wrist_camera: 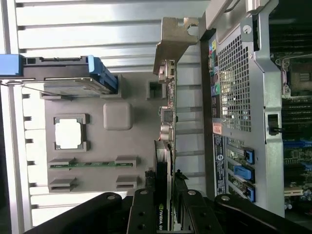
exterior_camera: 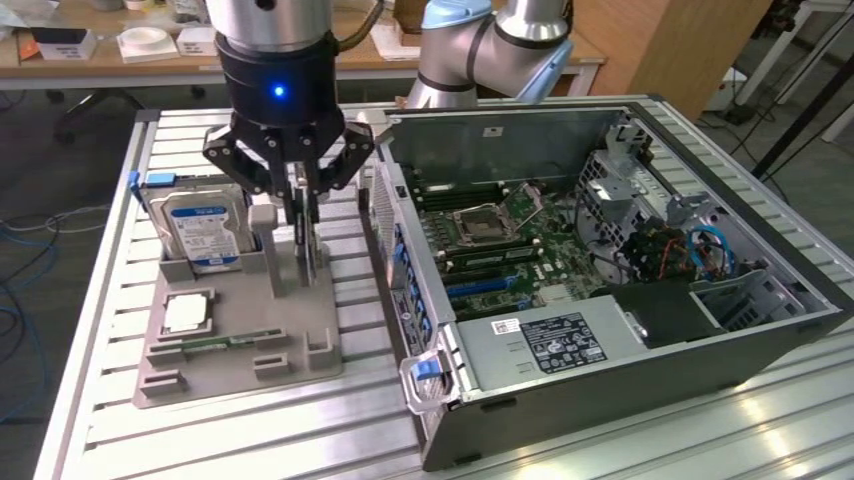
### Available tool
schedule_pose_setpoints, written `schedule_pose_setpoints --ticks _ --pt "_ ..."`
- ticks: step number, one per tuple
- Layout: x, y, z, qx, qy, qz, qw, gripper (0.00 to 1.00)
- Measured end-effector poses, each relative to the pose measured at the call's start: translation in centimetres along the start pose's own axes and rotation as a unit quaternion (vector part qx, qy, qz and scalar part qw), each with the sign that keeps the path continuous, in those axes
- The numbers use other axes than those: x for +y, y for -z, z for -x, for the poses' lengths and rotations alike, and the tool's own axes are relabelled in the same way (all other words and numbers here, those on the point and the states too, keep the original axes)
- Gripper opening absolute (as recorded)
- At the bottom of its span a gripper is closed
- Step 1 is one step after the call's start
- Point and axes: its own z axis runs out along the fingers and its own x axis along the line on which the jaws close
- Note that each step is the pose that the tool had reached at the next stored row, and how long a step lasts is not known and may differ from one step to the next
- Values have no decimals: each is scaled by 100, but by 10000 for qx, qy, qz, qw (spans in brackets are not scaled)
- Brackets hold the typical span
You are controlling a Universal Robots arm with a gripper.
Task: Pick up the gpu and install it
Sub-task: 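Pick up the gpu and move the gpu toward the slot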
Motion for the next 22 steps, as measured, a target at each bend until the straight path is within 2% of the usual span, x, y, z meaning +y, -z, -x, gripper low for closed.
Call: schedule_pose_setpoints --ticks 22 --pt "24 504 8 0 0 0 10000 26"
